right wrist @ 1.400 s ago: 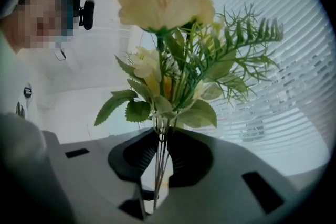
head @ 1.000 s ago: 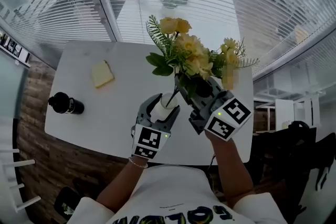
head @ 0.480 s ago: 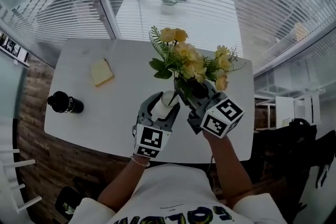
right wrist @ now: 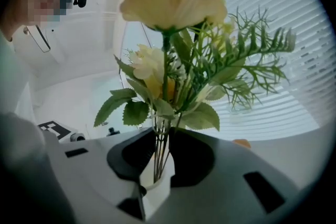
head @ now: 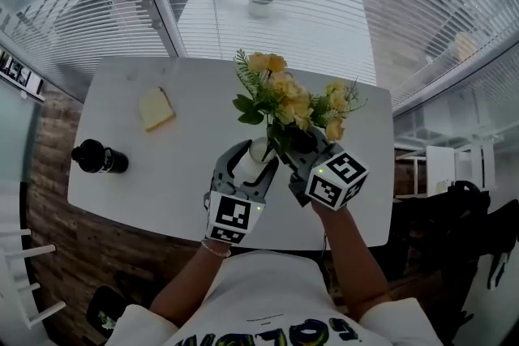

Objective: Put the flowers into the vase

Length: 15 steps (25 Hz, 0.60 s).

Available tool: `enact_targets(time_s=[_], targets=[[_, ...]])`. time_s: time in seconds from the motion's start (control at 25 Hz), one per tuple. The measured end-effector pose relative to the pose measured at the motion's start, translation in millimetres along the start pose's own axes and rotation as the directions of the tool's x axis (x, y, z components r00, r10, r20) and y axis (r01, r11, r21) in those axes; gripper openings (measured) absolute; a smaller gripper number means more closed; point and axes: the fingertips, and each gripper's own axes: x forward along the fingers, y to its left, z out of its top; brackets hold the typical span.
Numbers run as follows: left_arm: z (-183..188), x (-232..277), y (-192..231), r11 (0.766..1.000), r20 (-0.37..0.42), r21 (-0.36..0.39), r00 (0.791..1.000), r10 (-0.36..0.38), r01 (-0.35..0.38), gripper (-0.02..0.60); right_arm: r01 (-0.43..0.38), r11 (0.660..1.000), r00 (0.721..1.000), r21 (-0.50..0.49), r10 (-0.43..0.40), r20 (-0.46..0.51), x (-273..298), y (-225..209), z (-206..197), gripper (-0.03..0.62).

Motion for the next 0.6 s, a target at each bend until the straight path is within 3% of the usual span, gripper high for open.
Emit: enact_targets(time_s=[0.4,0.6], targets=[[-2.2,0.7,0.5,1.0,0.012,-0.011,1.0,0.003,-0.003,0.261,-0.011,1.0,0.998,0.016,0.012,-0.061,3.9,-2.1,-25.4,0.132],[-3.1,-0.4,-0.1,1.0,0.016,-0.013,1.0,0.005,-0.004,0.261,-0.073,0.992,0.992,0.099,0.083,-0.094,1.0,5.7,-36.6,0.25]])
